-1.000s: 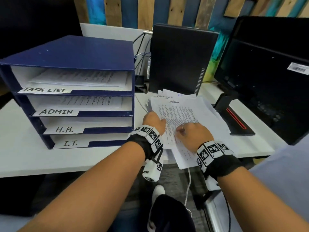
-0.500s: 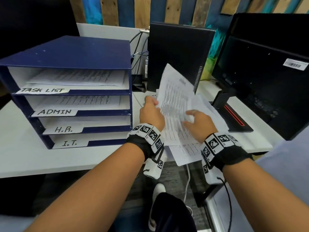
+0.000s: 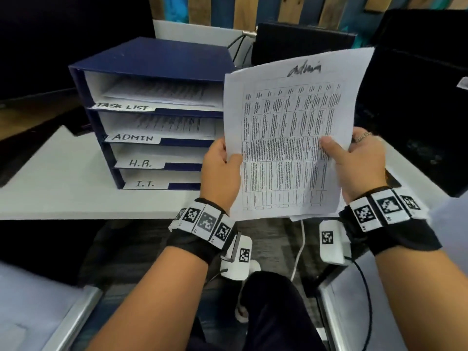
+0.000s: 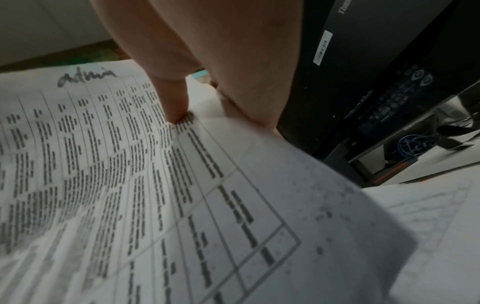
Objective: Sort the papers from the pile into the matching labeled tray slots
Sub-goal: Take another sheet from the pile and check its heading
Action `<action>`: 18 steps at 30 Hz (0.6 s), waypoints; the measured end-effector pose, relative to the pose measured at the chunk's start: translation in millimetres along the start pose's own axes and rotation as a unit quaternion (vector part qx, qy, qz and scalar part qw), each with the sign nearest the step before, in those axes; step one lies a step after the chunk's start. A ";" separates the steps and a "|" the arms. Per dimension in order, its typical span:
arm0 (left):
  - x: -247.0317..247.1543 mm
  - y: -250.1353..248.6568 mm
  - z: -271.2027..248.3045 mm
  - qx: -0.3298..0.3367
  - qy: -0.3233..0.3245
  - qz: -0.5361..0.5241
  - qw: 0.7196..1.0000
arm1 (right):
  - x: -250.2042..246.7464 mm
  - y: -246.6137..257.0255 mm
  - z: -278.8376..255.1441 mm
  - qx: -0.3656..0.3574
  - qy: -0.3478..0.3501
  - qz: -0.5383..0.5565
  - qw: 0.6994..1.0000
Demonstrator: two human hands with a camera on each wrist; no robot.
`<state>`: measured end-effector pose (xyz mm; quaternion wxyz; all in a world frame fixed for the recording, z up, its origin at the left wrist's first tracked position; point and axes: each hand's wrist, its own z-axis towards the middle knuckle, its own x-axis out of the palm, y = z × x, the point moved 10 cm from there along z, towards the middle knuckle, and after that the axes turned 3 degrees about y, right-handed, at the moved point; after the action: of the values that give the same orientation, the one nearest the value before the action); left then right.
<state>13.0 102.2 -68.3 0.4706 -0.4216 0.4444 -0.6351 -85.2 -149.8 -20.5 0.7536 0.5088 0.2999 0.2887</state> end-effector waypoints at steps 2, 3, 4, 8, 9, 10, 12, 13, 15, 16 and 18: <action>-25.8 2.6 -10.8 -0.009 -0.031 -0.009 0.999 | 21.1 6.8 -23.3 -0.008 0.035 0.022 0.999; -40.8 3.2 -17.1 -0.009 -0.055 0.003 0.998 | 31.3 7.9 -34.0 -0.007 0.048 0.022 0.999; -55.2 5.6 -23.6 -0.011 -0.079 0.025 0.997 | 41.5 6.8 -44.6 -0.003 0.061 0.020 0.998; -115.7 22.5 -51.1 -0.035 -0.160 0.148 0.975 | 93.5 -8.8 -88.0 0.043 0.132 0.012 0.990; -131.3 26.7 -57.7 -0.048 -0.178 0.164 0.969 | 108.1 -14.8 -97.5 0.056 0.155 0.008 0.986; -145.2 29.6 -62.9 -0.062 -0.191 0.180 0.963 | 121.9 -20.1 -105.3 0.064 0.173 0.000 0.983; -171.4 32.0 -68.2 -0.086 -0.202 0.216 0.952 | 144.9 -28.3 -115.9 0.073 0.197 -0.014 0.978; -183.3 31.4 -67.5 -0.092 -0.205 0.231 0.947 | 153.9 -30.5 -119.5 0.078 0.203 -0.014 0.976; -202.1 26.2 -61.8 -0.098 -0.208 0.246 0.942 | 167.9 -36.8 -123.2 0.098 0.212 0.005 0.972; -210.6 21.7 -58.2 -0.101 -0.212 0.251 0.939 | 174.1 -38.9 -125.2 0.108 0.219 0.011 0.970; -220.9 9.6 -48.6 -0.109 -0.211 0.267 0.934 | 184.7 -39.9 -129.4 0.122 0.234 0.022 0.964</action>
<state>13.3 323.6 -115.6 0.6573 -0.4602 0.4973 -0.3300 -55.8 51.1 -126.4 0.5881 0.5215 0.4892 0.3779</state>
